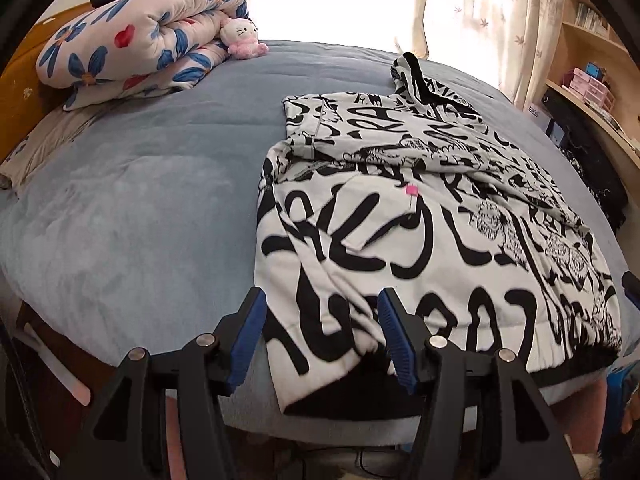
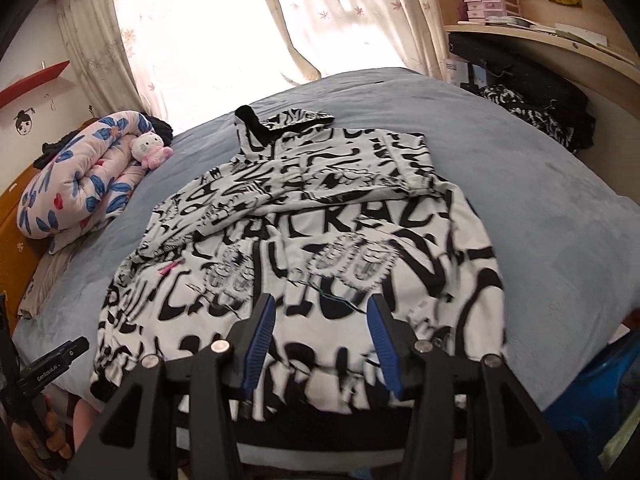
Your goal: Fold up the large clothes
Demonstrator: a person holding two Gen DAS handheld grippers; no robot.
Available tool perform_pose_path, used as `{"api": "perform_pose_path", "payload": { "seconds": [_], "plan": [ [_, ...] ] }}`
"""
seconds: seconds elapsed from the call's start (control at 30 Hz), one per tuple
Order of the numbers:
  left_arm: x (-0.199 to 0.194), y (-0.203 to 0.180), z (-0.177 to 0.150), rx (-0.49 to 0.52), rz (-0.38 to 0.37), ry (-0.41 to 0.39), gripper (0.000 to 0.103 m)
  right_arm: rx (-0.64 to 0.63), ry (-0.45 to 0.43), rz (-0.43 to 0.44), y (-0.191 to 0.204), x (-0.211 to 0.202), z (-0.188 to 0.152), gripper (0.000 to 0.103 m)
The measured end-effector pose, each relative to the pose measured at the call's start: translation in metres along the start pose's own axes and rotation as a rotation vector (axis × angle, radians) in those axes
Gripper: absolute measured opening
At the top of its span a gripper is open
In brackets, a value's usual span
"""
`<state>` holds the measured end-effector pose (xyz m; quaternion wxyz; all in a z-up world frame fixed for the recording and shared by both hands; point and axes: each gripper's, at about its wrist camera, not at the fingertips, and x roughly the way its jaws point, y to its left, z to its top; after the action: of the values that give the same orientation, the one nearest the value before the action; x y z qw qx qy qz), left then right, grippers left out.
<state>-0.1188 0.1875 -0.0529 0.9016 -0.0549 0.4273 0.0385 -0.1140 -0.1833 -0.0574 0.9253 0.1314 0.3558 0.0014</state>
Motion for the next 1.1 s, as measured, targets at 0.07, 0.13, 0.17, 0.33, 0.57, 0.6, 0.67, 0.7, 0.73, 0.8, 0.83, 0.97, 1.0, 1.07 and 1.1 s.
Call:
{"api": "perform_pose_path", "payload": {
  "seconds": [0.07,0.13,0.17,0.33,0.57,0.6,0.67,0.7,0.73,0.8,0.83,0.97,1.0,1.07,1.1],
  "plan": [
    [0.003,0.0,-0.007,0.004,0.0,0.007,0.057,-0.001,0.004,-0.016,-0.008,-0.003,-0.003,0.048],
    [0.007,0.0,-0.014,0.001,-0.006,0.021,0.057,-0.006,0.009,-0.037,-0.016,-0.006,-0.008,0.056],
    [0.009,0.001,-0.016,-0.001,-0.011,0.023,0.057,-0.007,0.003,-0.054,-0.022,-0.009,-0.011,0.062],
    [0.012,0.004,-0.023,-0.021,-0.006,-0.002,0.067,-0.009,-0.004,-0.111,-0.043,-0.014,-0.017,0.066],
    [0.017,0.011,-0.026,-0.058,-0.021,-0.003,0.078,0.043,0.044,-0.151,-0.071,-0.003,-0.026,0.07],
    [0.018,0.012,-0.027,-0.063,-0.021,-0.001,0.08,0.052,0.054,-0.154,-0.074,0.001,-0.027,0.07],
    [0.021,0.016,-0.027,-0.075,-0.027,0.006,0.084,0.064,0.074,-0.157,-0.078,0.007,-0.03,0.07],
    [0.023,0.018,-0.028,-0.085,-0.035,0.009,0.086,0.069,0.083,-0.158,-0.079,0.01,-0.031,0.07],
    [0.025,0.02,-0.028,-0.094,-0.039,0.016,0.089,0.072,0.09,-0.158,-0.081,0.012,-0.032,0.07],
    [0.031,0.025,-0.031,-0.124,-0.064,0.026,0.092,0.073,0.098,-0.158,-0.083,0.015,-0.034,0.07],
    [0.033,0.028,-0.032,-0.137,-0.077,0.03,0.094,0.072,0.103,-0.161,-0.083,0.017,-0.035,0.07],
    [0.039,0.033,-0.032,-0.168,-0.109,0.038,0.097,0.078,0.118,-0.157,-0.088,0.024,-0.038,0.07],
    [0.04,0.033,-0.032,-0.171,-0.112,0.04,0.097,0.08,0.117,-0.157,-0.09,0.025,-0.038,0.07],
    [0.039,0.032,-0.031,-0.177,-0.124,0.047,0.097,0.077,0.111,-0.158,-0.093,0.024,-0.036,0.07],
    [0.038,0.031,-0.03,-0.18,-0.137,0.051,0.097,0.073,0.11,-0.149,-0.094,0.024,-0.035,0.07]
  ]
}}
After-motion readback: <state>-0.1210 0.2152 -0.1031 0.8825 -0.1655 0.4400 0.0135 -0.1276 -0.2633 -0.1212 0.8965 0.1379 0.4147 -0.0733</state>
